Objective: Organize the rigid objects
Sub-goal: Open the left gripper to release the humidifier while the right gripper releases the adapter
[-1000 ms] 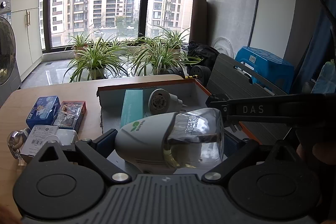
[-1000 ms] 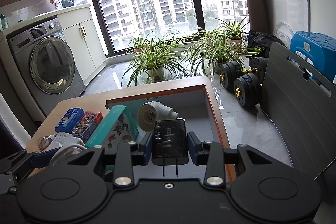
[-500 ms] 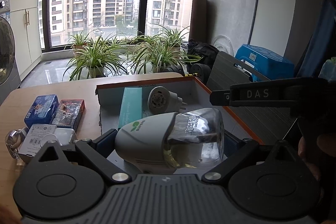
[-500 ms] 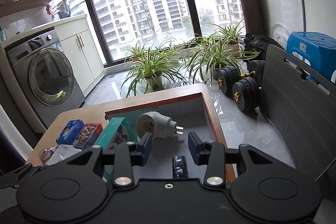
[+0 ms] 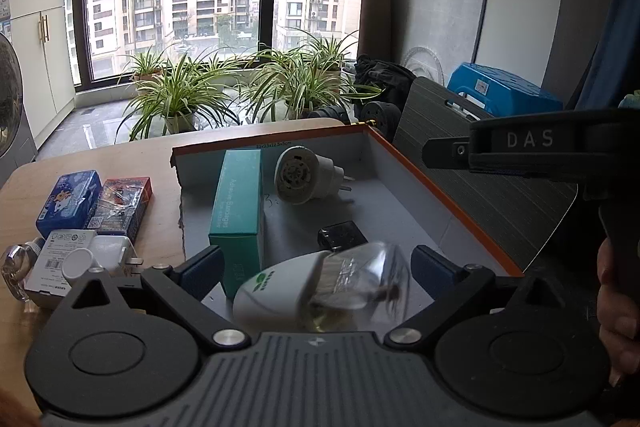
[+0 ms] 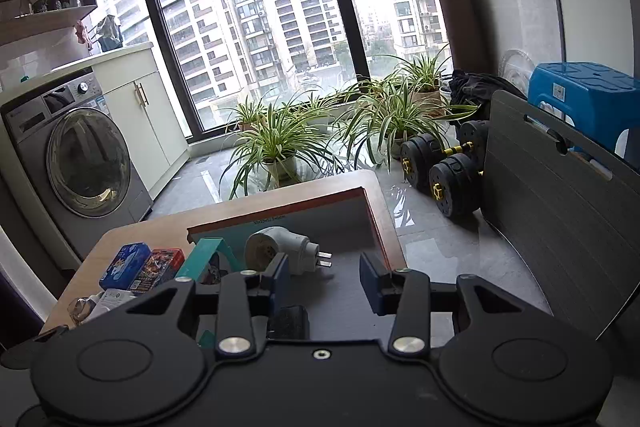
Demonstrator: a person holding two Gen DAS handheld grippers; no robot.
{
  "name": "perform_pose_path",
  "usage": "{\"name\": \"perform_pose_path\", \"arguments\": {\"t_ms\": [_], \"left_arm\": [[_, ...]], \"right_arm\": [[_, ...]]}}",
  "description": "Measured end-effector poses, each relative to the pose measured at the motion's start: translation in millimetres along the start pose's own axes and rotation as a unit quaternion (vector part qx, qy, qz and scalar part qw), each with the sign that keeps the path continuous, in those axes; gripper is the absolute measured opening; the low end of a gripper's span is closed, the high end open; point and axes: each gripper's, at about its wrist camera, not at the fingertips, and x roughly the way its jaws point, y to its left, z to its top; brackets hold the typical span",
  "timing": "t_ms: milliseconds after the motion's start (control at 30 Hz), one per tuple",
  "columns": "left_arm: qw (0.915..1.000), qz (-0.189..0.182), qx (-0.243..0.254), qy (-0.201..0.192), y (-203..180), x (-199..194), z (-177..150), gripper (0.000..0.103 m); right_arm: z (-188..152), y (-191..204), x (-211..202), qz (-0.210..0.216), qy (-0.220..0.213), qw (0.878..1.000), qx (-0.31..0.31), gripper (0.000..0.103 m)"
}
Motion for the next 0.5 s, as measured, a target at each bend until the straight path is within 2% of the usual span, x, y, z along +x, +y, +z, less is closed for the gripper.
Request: {"name": "perform_pose_path", "arguments": {"t_ms": [133, 500], "left_arm": [[1.0, 0.004, 0.002, -0.002, 1, -2, 5, 0.103], [0.9986, 0.026, -0.037, -0.029, 26, -25, 13, 0.103]], "right_arm": [[1, -2, -2, 0.003, -0.005, 1.0, 0.003, 0.05], [-1, -3, -5, 0.011, -0.015, 1.0, -0.002, 0.05]]}}
